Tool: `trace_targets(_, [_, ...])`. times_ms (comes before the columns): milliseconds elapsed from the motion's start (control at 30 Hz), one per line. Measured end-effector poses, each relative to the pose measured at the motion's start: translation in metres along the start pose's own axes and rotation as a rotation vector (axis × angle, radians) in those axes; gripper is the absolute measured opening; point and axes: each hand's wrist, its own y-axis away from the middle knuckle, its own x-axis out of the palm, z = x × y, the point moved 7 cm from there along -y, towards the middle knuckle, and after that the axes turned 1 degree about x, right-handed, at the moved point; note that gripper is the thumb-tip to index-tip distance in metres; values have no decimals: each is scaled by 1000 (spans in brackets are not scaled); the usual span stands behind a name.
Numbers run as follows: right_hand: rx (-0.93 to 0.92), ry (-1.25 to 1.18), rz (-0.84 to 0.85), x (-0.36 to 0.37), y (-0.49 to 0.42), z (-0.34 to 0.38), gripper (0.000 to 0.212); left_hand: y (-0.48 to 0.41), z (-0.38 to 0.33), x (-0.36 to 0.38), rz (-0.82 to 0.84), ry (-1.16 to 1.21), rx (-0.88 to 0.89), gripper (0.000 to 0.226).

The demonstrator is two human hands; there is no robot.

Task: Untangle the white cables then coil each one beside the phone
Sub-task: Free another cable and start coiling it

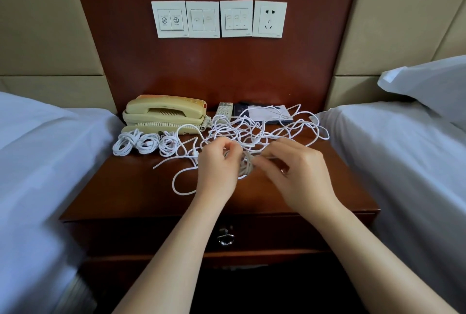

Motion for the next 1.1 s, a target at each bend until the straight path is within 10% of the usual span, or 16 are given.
trace_targets(433, [413, -608, -29, 16, 6, -20, 21, 15, -3, 10, 77, 64, -102, 46])
trace_targets(767, [520, -634, -98, 18, 12, -27, 23, 30, -3, 30, 297, 256, -288, 26])
trace_targets(1100, [474, -404, -121, 19, 12, -19, 19, 30, 14, 33, 163, 549, -514, 21])
